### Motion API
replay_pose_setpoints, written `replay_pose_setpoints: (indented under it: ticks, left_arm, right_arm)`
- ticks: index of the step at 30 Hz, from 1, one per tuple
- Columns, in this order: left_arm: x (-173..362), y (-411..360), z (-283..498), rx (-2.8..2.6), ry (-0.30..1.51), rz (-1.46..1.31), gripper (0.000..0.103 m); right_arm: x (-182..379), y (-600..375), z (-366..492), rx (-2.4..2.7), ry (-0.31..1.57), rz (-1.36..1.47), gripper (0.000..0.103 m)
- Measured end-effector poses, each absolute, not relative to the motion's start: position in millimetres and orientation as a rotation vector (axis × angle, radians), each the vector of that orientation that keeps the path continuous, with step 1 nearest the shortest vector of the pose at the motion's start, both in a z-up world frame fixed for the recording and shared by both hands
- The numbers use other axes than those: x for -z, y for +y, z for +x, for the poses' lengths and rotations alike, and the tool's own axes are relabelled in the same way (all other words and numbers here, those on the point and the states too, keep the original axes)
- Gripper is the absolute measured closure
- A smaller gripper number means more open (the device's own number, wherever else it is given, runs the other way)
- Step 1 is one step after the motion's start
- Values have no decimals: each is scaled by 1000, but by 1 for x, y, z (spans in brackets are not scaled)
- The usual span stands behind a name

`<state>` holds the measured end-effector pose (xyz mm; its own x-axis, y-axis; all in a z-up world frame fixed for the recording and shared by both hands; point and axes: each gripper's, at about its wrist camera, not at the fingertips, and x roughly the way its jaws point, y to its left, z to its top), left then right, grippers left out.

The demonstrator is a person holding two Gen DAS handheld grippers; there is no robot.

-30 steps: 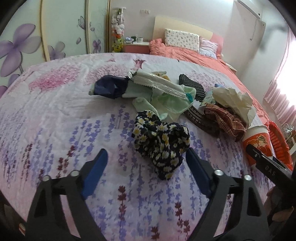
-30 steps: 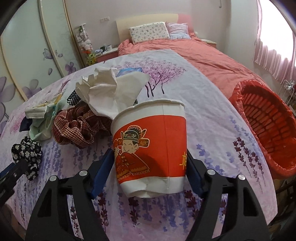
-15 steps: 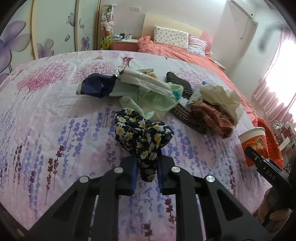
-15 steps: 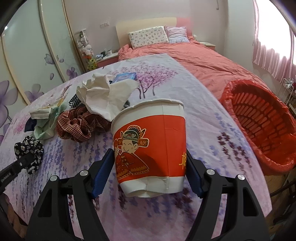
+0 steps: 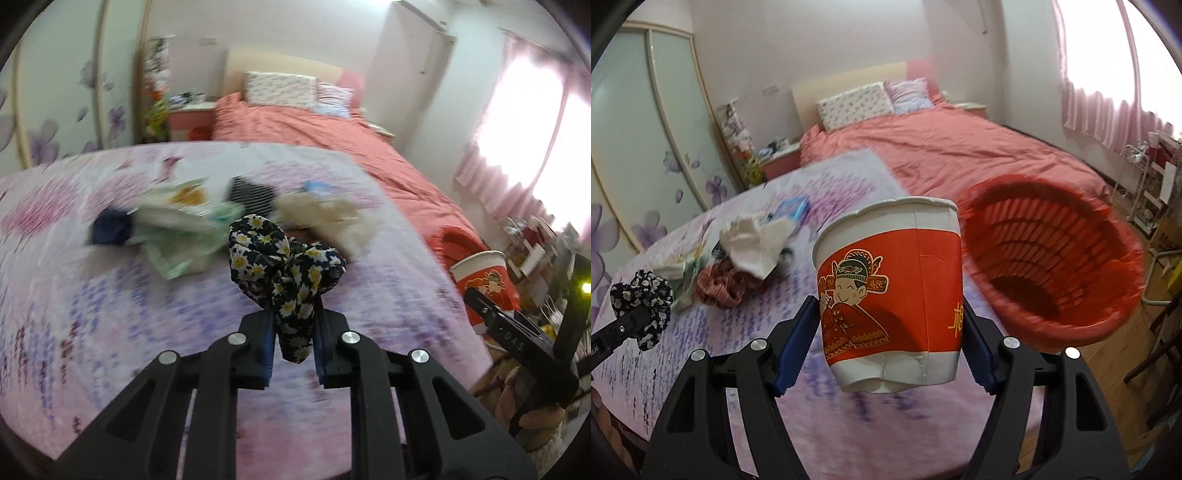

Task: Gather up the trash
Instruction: 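Carry the floral cloth and red cup to the orange basket and release both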

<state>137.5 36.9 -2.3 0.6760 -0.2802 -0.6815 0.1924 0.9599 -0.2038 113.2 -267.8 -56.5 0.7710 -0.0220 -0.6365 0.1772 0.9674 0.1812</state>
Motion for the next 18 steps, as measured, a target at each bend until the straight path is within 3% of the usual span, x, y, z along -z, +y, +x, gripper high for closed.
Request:
replay_pose_setpoints:
  ticks: [18]
  left_arm:
    - [3,-190,189,696,798,24,85]
  right_arm:
    - [51,-385,101,320,580,348,31]
